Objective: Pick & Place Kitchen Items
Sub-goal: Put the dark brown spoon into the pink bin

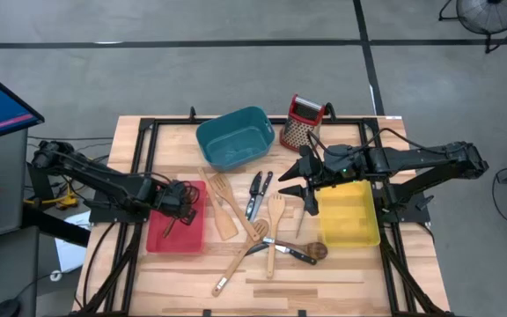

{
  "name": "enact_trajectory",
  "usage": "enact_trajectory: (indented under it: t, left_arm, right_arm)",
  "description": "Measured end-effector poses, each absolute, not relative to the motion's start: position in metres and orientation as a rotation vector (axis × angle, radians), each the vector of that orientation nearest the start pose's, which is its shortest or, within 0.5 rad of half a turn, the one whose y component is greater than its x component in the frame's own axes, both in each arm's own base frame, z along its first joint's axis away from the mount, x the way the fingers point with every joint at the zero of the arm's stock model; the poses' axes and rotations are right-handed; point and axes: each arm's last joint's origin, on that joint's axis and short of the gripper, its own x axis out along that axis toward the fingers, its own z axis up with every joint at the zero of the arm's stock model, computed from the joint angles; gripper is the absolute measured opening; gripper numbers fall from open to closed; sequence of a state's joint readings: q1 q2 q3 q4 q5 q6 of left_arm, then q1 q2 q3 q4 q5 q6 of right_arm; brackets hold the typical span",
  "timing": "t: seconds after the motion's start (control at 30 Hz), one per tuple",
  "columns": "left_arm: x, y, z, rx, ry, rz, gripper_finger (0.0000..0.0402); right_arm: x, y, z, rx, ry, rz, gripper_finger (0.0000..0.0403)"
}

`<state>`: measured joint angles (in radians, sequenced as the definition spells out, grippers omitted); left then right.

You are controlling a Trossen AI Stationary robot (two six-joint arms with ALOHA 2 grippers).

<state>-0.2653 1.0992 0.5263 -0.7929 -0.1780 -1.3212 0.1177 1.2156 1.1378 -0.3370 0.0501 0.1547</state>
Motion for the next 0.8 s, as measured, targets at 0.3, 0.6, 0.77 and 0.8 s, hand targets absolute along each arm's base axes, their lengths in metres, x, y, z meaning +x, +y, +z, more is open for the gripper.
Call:
enact_trajectory:
  t: [0.3, 0.6, 0.77, 0.8]
  left_arm:
    - [0.145, -0.036, 0.145, -0.856, 1.179, 0.783, 0.0017]
    - [0.143, -0.035, 0.139, -0.852, 1.185, 0.79, 0.0036]
    - [0.143, -0.035, 0.135, -0.846, 1.189, 0.797, 0.0053]
    - [0.144, -0.035, 0.135, -0.846, 1.187, 0.797, 0.0057]
  right_arm:
    - [0.264, 0.03, 0.353, 0.118, 0.418, 0.035, 0.0173]
    - [0.264, 0.03, 0.353, 0.119, 0.418, 0.034, 0.0172]
    - [0.264, 0.03, 0.353, 0.121, 0.418, 0.034, 0.0172]
    - [0.264, 0.03, 0.353, 0.121, 0.418, 0.034, 0.0172]
